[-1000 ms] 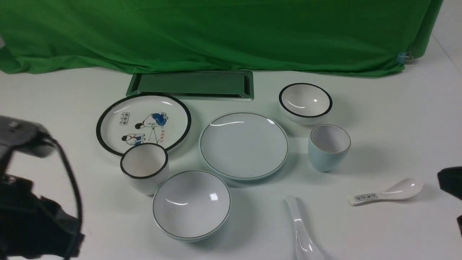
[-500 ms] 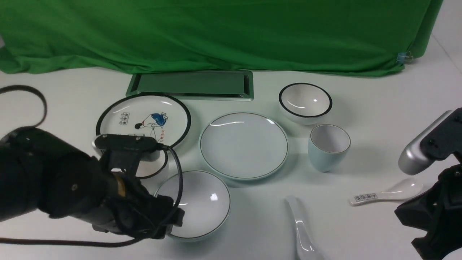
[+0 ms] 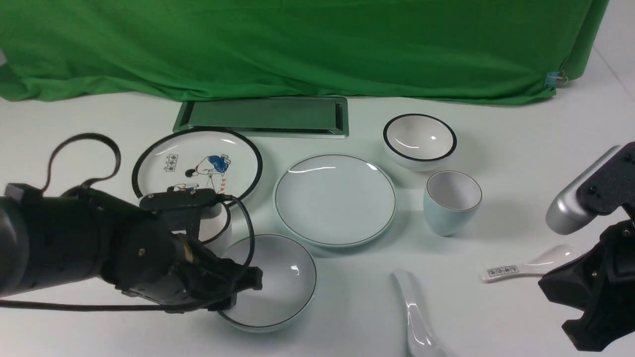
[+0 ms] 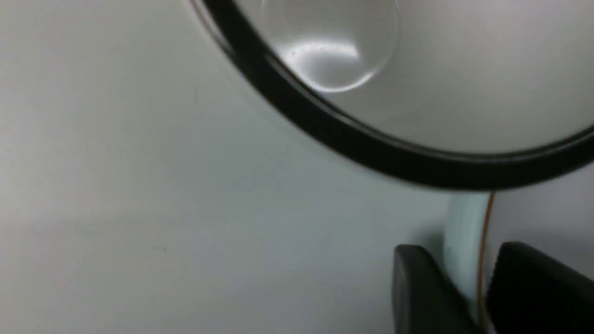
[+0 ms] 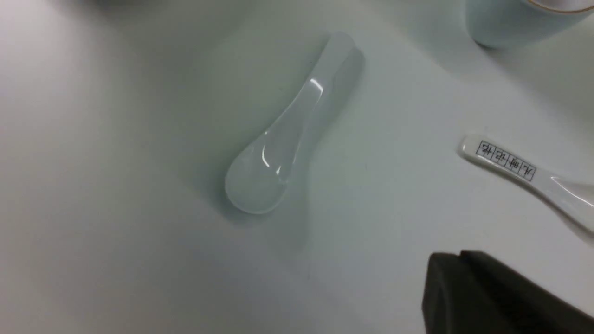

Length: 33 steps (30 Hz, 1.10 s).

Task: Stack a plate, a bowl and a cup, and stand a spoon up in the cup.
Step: Use the left arm to grab a blue rice bowl, then use the left arm to put the blue rice bowl into the blue large plate in the middle

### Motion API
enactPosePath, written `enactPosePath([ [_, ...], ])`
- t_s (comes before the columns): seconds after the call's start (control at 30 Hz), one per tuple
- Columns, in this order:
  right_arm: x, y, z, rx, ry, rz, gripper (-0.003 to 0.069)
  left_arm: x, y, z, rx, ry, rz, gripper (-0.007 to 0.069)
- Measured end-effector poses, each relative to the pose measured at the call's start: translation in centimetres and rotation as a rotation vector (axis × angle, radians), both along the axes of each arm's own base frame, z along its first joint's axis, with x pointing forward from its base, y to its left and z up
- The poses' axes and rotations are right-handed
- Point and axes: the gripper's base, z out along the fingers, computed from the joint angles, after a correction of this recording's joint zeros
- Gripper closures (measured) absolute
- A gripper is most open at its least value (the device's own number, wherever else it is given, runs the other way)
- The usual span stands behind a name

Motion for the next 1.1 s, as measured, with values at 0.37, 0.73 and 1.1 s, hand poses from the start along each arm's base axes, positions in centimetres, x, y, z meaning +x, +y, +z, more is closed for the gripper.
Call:
enactPosePath([
  [0.37, 0.0, 0.0, 0.0, 0.001, 0.008, -0.005, 0.0608, 0.0, -0.4, 8.3, -0.018, -0.192, -0.187, 0.0634],
  [0.73, 0.0, 0.0, 0.0, 0.002, 0.008, -0.007, 0.0608, 11.1, -5.7, 11.6, -0.062, -0.171, -0.330, 0.0634],
  [1.1, -0.1, -0.1, -0.1, -0.012, 0.023, -0.005, 0.0608, 20.2, -6.1, 5.6, -0.077, -0.034, -0.304, 0.0634],
])
